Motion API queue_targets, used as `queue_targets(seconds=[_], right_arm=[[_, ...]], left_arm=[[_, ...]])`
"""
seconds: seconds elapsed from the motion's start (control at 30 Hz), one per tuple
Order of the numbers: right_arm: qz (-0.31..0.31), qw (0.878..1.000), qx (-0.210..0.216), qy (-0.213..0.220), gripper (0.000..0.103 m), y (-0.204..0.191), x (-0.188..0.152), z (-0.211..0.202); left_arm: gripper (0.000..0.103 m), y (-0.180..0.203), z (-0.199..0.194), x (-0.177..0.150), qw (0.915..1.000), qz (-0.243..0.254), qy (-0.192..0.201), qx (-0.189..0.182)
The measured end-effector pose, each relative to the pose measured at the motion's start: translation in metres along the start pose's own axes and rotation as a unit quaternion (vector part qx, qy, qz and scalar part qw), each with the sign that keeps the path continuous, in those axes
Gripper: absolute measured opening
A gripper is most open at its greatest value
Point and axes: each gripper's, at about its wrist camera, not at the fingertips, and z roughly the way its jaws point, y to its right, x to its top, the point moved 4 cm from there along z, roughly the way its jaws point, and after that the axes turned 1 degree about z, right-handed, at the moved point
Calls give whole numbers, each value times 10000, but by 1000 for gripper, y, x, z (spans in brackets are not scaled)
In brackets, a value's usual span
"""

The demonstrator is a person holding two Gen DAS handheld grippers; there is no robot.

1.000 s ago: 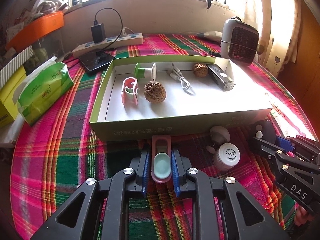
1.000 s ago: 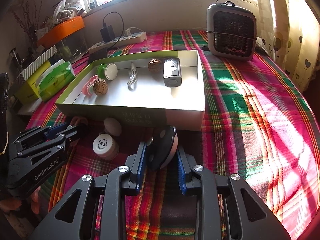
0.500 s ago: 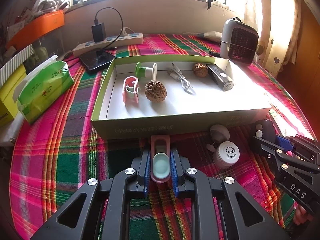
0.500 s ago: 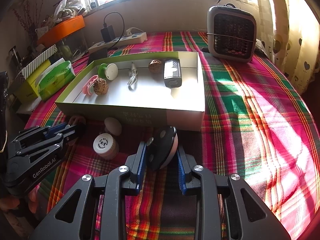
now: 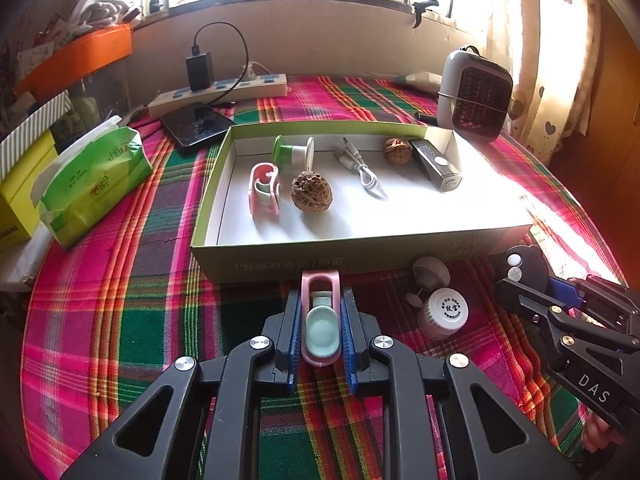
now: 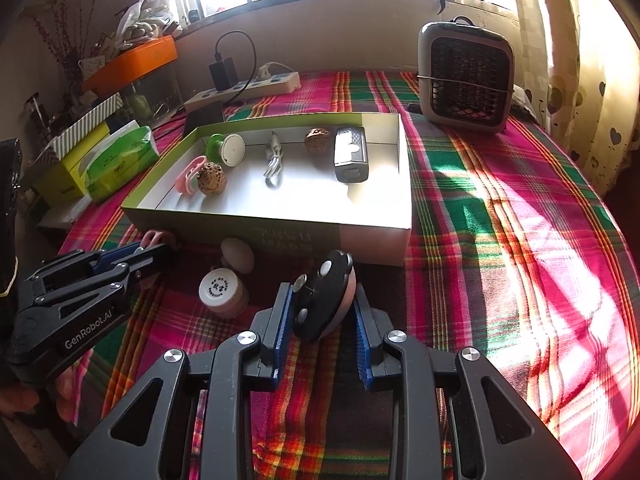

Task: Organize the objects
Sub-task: 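Lift the pink case in the left tool while the right tool lifts the black round object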

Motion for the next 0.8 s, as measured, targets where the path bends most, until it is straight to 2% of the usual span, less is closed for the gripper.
queue_targets(seconds=[0.8], right_arm=[[-39, 9994, 277, 218, 29, -7, 20, -18]], left_arm=[[16, 0, -24, 21, 9994, -19, 298, -160]])
